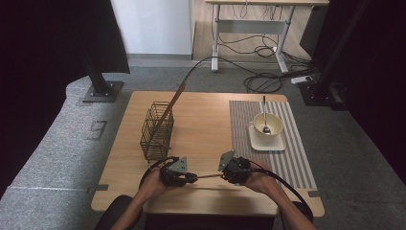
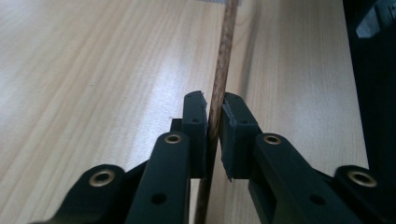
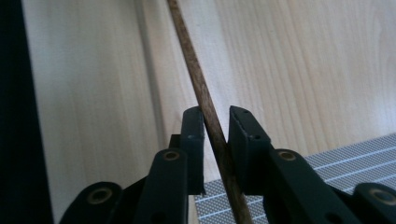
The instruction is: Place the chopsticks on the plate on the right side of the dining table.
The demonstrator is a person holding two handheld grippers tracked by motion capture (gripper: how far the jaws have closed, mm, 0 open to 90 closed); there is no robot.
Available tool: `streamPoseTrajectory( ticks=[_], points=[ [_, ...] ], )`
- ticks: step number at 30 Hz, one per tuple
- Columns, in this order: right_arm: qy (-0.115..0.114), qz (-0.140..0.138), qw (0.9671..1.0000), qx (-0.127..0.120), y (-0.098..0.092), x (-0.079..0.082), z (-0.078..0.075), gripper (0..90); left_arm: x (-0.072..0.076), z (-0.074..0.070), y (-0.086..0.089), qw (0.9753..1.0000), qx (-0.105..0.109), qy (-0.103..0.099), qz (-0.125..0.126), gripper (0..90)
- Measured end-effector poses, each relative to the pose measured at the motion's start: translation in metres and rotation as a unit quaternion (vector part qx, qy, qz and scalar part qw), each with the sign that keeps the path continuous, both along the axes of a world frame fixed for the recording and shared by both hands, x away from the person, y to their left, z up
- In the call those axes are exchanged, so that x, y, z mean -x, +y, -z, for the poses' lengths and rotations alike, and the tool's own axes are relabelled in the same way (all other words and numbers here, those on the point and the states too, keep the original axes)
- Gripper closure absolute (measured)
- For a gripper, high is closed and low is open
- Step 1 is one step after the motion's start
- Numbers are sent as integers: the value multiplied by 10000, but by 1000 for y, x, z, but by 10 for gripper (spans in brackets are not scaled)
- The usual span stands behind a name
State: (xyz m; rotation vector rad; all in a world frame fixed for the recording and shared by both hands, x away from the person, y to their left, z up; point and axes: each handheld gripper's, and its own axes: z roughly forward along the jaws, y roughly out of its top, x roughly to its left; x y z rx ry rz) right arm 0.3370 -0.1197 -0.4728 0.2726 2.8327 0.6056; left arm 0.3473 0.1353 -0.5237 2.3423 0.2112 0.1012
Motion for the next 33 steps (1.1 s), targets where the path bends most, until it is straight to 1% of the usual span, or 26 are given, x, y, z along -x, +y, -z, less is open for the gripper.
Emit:
streamPoseTrajectory(
  ticks=[1, 2, 3, 4, 5, 6, 7, 8, 9, 10, 11, 12, 13, 14, 15, 16, 17, 19, 20, 21, 22, 23, 24, 26, 30, 33],
  points=[
    [0, 0, 10000, 0, 0, 0, 0, 762, 0, 0, 0, 10000, 0, 0, 0, 792],
    [60, -70, 9999, -48, 0, 2, -1, 786, -1, -1, 2, 9999, 104, -11, -104, 778],
    [60, -70, 9999, -48, 0, 2, -1, 786, -1, -1, 2, 9999, 104, -11, -104, 762],
    [127, -172, 9997, -90, 0, 4, -2, 812, -3, -2, 4, 9996, 214, -13, -205, 740],
    [127, -172, 9997, -90, 0, 4, -2, 812, -3, -2, 4, 9996, 214, -13, -205, 715],
    [197, -208, 9995, -131, 0, 5, -3, 826, -3, -2, 5, 9991, 304, -1, -285, 686],
    [197, -208, 9995, -131, 0, 5, -3, 826, -3, -2, 5, 9991, 304, -1, -285, 657],
    [218, -220, 9994, -149, 0, 6, -3, 828, -4, -3, 6, 9989, 331, 6, -327, 657],
    [204, -194, 9995, -171, 0, 6, -4, 828, -4, -2, 6, 9988, 344, 10, -349, 626],
    [210, -110, 9995, -199, -2, 6, -6, 828, -4, -2, 6, 9985, 364, -8, -415, 558],
    [210, -110, 9995, -199, -2, 6, -6, 828, -4, -2, 6, 9981, 400, 0, -474, 558],
    [211, -64, 9995, -243, -5, 5, -8, 828, -5, -2, 6, 9976, 436, 21, -540, 496],
    [211, -64, 9995, -243, -5, 5, -8, 828, -5, -1, 6, 9972, 457, 26, -584, 496],
    [199, 1, 9994, -287, -8, 5, -9, 828, -6, -1, 6, 9964, 486, 2, -698, 417],
    [199, 1, 9994, -287, -8, 5, -9, 828, -6, -1, 6, 9964, 486, 2, -698, 383],
    [201, 43, 9992, -338, -12, 5, -12, 828, -6, -1, 6, 9954, 536, 19, -792, 350],
    [201, 43, 9992, -338, -12, 5, -12, 828, -6, -1, 6, 9954, 536, 19, -792, 313],
    [196, 118, 9991, -366, -17, 5, -13, 828, -7, 0, 6, 9945, 572, 25, -878, 253],
    [195, 169, 9989, -391, -21, 5, -14, 828, -8, -1, 7, 9933, 624, 36, -967, 223],
    [195, 169, 9989, -391, -21, 5, -14, 828, -8, -1, 7, 9933, 624, 36, -967, 190],
    [189, 244, 9987, -412, -26, 5, -15, 827, -9, -1, 9, 9914, 717, 69, -1093, 174],
    [189, 244, 9987, -412, -26, 5, -15, 827, -9, -1, 9, 9914, 717, 69, -1093, 160],
    [203, 306, 9982, -469, -31, 6, -15, 828, -10, 0, 10, 9897, 801, 120, -1182, 145],
    [199, 335, 9981, -478, -33, 6, -16, 827, -10, 0, 10, 9891, 830, 151, -1206, 142],
    [228, 498, 9965, -638, -44, 5, -18, 828, -11, 1, 10, 9872, 857, 213, -1330, 109],
    [224, 598, 9953, -728, -50, 4, -19, 828, -12, 2, 9, 9868, 855, 239, -1358, 99]
  ],
)
